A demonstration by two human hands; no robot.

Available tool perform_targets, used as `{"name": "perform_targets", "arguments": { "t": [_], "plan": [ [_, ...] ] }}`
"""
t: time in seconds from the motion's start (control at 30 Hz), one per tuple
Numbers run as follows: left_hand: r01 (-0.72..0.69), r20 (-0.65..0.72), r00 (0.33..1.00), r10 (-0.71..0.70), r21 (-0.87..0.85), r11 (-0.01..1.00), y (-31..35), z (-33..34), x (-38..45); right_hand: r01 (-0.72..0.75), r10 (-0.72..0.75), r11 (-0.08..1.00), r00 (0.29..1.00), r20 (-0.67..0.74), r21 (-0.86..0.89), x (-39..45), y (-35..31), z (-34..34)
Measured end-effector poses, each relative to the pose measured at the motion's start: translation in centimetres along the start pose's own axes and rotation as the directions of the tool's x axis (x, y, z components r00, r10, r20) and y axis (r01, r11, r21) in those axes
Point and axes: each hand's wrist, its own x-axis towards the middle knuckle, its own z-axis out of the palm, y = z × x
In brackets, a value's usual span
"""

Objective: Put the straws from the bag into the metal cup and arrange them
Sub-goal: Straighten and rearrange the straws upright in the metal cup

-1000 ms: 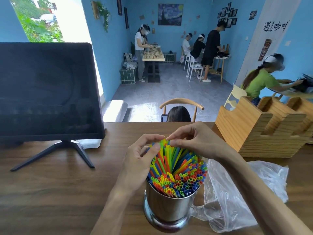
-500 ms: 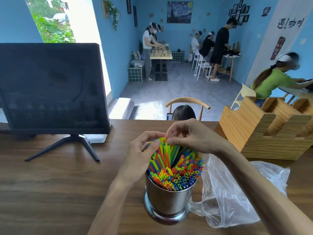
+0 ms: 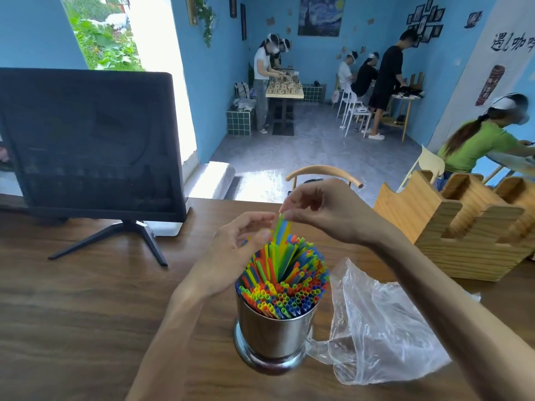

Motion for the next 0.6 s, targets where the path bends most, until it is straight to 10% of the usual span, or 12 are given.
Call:
{"name": "perform_targets", "arguments": {
  "t": [0.3,0.6],
  "plan": [
    [-0.116,0.162,0.981,0.105,0.060,0.992,3.9,1.1,0.6,0.221,-0.219,0.975,0.909,-0.356,-0.036,1.1,-5.5,-6.8],
    [-0.149,-0.242,0.968,0.059,-0.370,0.917,5.1,-0.5,-0.1,0.362,-0.142,0.904,0.755,-0.640,0.226,-1.4,-4.5,-6.7]
  ]
}}
